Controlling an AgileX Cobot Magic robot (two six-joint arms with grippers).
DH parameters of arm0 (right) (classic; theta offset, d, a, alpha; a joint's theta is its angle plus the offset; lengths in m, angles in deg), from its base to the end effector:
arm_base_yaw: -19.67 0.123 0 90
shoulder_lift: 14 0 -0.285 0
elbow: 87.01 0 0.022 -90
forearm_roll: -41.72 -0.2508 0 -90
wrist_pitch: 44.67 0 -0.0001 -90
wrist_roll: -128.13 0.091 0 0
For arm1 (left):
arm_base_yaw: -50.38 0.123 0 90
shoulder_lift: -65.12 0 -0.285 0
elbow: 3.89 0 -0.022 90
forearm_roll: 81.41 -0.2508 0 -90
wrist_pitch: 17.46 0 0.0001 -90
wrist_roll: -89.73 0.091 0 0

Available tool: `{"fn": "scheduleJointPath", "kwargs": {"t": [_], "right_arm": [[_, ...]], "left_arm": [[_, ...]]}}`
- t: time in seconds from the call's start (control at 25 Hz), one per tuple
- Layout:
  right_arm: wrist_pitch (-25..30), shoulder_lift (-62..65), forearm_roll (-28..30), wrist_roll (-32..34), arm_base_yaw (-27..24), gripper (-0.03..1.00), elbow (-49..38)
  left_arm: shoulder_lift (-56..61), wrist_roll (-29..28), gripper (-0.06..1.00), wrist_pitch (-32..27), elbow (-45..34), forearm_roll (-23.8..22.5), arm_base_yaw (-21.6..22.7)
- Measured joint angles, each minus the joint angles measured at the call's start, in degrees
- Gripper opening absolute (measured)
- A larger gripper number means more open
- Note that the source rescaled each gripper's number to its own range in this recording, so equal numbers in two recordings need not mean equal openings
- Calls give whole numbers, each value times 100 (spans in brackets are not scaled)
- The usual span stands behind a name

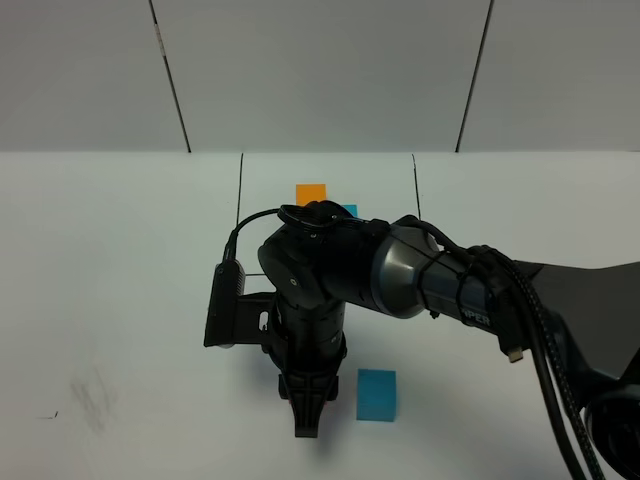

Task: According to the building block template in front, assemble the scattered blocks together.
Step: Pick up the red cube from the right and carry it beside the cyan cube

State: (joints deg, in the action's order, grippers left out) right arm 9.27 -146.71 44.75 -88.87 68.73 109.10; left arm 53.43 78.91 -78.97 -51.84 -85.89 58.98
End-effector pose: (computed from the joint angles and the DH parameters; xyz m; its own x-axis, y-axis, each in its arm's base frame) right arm 0.2928 0.3316 0.1501 -0.0339 -0.9942 -0.1022 -0.9895 0.0478 -0.1362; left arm 0.0029 0.0068 0.2795 -0.4732 -0.2238 -0.8520 -0.2820 0.9548 -0.0942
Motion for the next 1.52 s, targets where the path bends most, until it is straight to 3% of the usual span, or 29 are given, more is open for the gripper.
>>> {"fn": "scheduleJointPath", "kwargs": {"t": [0.32, 1.08, 1.52], "right_arm": [[-218, -155, -22, -98, -26, 2, 2], [253, -367, -30, -149, -340, 2, 6], [233, -367, -440, -396, -340, 2, 6]], "left_arm": [[0, 0, 48, 0, 0, 0, 0], [0, 0, 48, 0, 0, 0, 0], [0, 0, 48, 0, 0, 0, 0]]}}
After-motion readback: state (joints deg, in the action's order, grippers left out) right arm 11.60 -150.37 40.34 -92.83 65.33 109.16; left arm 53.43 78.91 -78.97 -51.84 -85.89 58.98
